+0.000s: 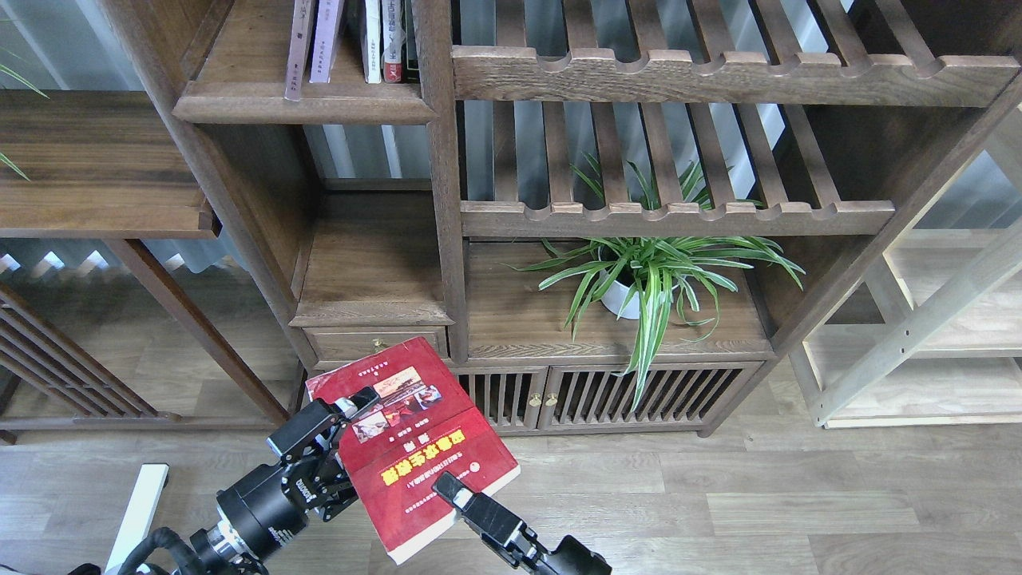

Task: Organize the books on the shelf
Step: 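Grasp the red book with the left gripper and release the right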

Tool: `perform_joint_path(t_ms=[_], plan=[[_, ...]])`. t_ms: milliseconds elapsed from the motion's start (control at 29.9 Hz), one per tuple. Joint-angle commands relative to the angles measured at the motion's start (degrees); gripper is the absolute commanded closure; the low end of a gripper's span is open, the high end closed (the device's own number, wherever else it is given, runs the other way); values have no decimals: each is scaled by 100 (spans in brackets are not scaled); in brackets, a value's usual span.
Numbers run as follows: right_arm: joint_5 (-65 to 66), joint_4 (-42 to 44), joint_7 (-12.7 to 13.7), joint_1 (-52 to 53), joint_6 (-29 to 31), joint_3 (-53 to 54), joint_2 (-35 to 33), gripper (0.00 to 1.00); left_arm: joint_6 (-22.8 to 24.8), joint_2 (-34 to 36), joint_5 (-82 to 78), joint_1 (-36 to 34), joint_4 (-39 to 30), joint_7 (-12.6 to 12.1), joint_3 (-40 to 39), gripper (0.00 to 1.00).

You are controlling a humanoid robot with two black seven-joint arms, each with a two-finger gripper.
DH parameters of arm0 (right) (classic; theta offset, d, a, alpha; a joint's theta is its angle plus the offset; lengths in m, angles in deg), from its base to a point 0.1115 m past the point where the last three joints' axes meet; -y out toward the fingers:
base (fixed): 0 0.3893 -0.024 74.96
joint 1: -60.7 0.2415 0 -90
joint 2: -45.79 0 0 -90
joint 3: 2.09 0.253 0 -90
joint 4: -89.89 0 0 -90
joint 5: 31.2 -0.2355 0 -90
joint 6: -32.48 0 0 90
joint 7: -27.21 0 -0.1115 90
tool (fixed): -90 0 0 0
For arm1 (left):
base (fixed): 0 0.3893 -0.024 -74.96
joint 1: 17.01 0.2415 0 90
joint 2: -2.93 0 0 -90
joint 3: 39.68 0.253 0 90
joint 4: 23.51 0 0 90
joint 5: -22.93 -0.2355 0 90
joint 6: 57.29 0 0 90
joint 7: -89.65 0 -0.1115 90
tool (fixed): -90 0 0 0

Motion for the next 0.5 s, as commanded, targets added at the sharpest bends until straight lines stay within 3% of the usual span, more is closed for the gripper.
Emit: perform_joint_path(t_ms=[0, 134, 368, 468], plan=[[10, 18, -4, 20, 0, 21, 0, 96, 0, 25, -4, 82, -72, -1, 2, 6], [1, 27, -4, 29, 0, 56, 0, 96, 0, 121, -4, 91, -81, -1, 2, 15], [1, 36, -4, 55, 0, 47, 0, 96, 0, 253, -4, 152, -72, -1, 2, 46], [1, 36, -4, 55, 0, 30, 0, 96, 0, 262, -4, 161, -89, -1, 28, 52]])
